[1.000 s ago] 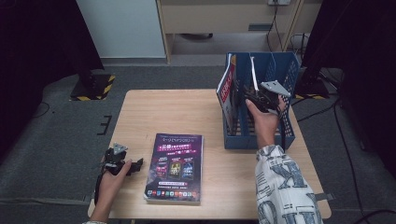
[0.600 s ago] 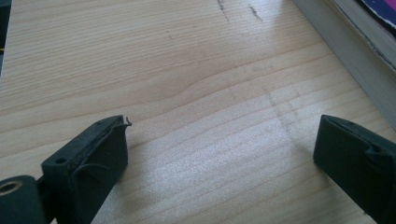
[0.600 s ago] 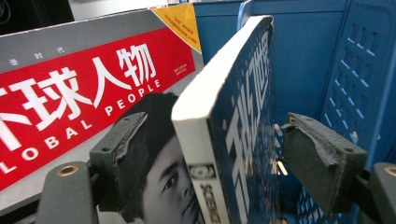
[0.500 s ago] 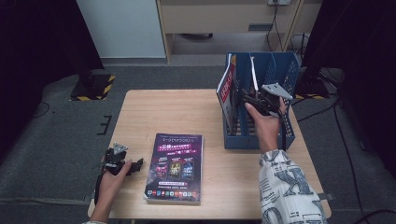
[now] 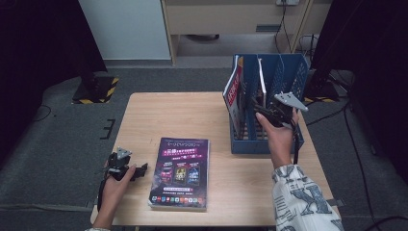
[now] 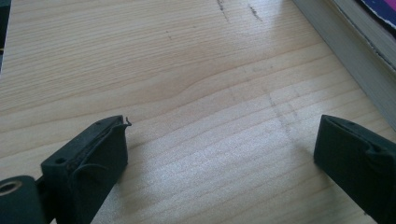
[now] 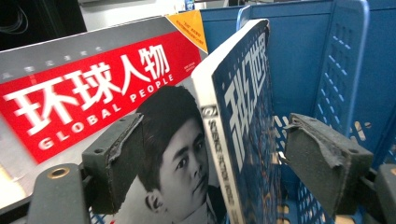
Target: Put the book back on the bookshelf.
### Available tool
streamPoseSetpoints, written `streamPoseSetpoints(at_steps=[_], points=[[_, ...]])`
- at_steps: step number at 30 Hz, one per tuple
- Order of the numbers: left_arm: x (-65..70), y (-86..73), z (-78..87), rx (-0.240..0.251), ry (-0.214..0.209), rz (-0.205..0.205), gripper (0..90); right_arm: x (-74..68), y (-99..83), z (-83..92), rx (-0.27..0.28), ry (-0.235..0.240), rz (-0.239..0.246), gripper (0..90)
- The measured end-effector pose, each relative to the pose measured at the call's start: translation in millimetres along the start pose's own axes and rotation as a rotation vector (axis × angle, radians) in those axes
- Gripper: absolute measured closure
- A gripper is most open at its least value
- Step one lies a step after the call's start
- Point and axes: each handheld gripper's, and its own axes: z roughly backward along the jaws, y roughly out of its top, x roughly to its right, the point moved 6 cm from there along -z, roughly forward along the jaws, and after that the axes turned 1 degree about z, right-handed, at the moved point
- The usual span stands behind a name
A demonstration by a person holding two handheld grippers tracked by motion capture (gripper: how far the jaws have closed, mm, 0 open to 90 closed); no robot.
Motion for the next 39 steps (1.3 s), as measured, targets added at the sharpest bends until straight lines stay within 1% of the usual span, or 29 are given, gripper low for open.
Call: streamPoseSetpoints(at_steps=[1,2,3,4,5,6,8,10,11,12,13,14,15,16,19,20,21,22,23,25,26,27,31,32,33,34,35,38,39], points=[[0.3,0.2,-0.2,0.0,0.0,0.0,1.9,-1.5,-2.7,5.2,-0.001,0.007,0.003,20.7],[0.3,0.2,-0.2,0.0,0.0,0.0,1.8,-1.5,-2.7,5.2,-0.001,0.007,0.003,20.7],[0.6,0.3,-0.4,0.0,0.0,0.0,1.8,-3.8,-5.9,10.4,0.001,0.021,0.0,20.0],[0.6,0.3,-0.4,0.0,0.0,0.0,1.8,-3.8,-5.9,10.4,0.001,0.021,0.0,20.0],[0.7,0.3,-0.4,-0.001,0.0,0.0,1.8,-5.9,-9.0,14.5,-0.004,0.036,0.0,19.2],[0.7,0.3,-0.4,-0.001,0.0,0.0,1.8,-5.9,-9.0,14.5,-0.004,0.036,0.0,19.2],[0.9,0.3,-0.4,-0.001,0.0,0.001,1.8,-8.6,-15.2,21.3,-0.01,0.05,-0.006,17.7],[0.9,0.3,-0.4,-0.001,0.0,0.0,1.8,-9.1,-17.5,23.8,-0.011,0.052,-0.007,17.3],[0.9,0.3,-0.4,-0.001,0.0,0.001,1.8,-10.0,-22.8,29.4,-0.021,0.054,-0.003,16.7],[0.9,0.3,-0.4,-0.001,0.0,0.001,1.7,-10.0,-22.8,29.4,-0.021,0.054,-0.003,16.7],[1.2,0.6,-0.8,0.001,-0.001,0.003,1.6,-12.2,-28.9,34.8,-0.028,0.061,0.002,16.2],[1.2,0.6,-0.8,0.001,-0.001,0.003,1.5,-12.2,-28.9,34.8,-0.028,0.061,0.002,16.2],[1.3,0.7,-0.9,0.001,0.0,0.002,1.5,-15.2,-35.3,38.9,-0.035,0.071,0.004,15.6],[1.3,0.7,-0.9,0.001,0.0,0.002,1.5,-15.2,-35.3,38.9,-0.035,0.071,0.004,15.6],[1.4,0.7,-0.9,0.001,-0.001,0.003,1.5,-21.7,-47.7,43.9,-0.054,0.085,0.024,14.2],[1.4,0.7,-0.9,0.001,-0.001,0.003,1.5,-21.7,-47.7,43.9,-0.054,0.085,0.024,14.2],[1.3,0.7,-0.9,0.001,-0.001,0.003,1.5,-26.5,-53.5,46.7,-0.061,0.092,0.034,13.4],[1.3,0.7,-0.9,0.001,-0.001,0.003,1.4,-26.5,-53.5,46.7,-0.061,0.092,0.034,13.4],[1.4,0.7,-1.0,0.0,-0.003,0.002,1.4,-32.1,-59.5,50.0,-0.064,0.107,0.042,12.9],[1.6,0.7,-1.0,0.0,-0.005,0.002,1.3,-38.8,-65.9,53.9,-0.06,0.124,0.053,12.6],[1.6,0.7,-1.0,0.0,-0.005,0.002,1.2,-38.8,-65.9,53.9,-0.06,0.124,0.053,12.6],[1.9,0.6,-0.9,0.0,-0.006,0.001,1.2,-47.4,-72.5,55.9,-0.074,0.143,0.073,11.3],[3.0,0.1,-0.5,-0.002,-0.013,-0.007,1.1,-70.2,-80.6,58.3,-0.092,0.197,0.118,11.1],[3.0,0.1,-0.5,-0.002,-0.013,-0.007,1.1,-70.2,-80.6,58.3,-0.092,0.197,0.118,11.1],[3.0,0.1,-0.6,-0.003,-0.015,-0.007,1.0,-82.3,-84.2,58.6,-0.099,0.219,0.132,11.8],[3.0,0.1,-0.6,-0.003,-0.015,-0.007,0.8,-88.0,-86.6,58.7,-0.108,0.231,0.137,12.2],[3.0,0.2,-0.7,-0.003,-0.017,-0.007,0.8,-88.0,-86.6,58.7,-0.108,0.231,0.137,12.2],[3.2,0.1,-0.5,-0.004,-0.017,-0.01,0.8,-102.3,-92.4,58.2,-0.128,0.259,0.187,14.6],[3.4,0.0,-0.4,-0.004,-0.017,-0.012,0.9,-106.0,-94.3,58.1,-0.133,0.265,0.193,15.2]])
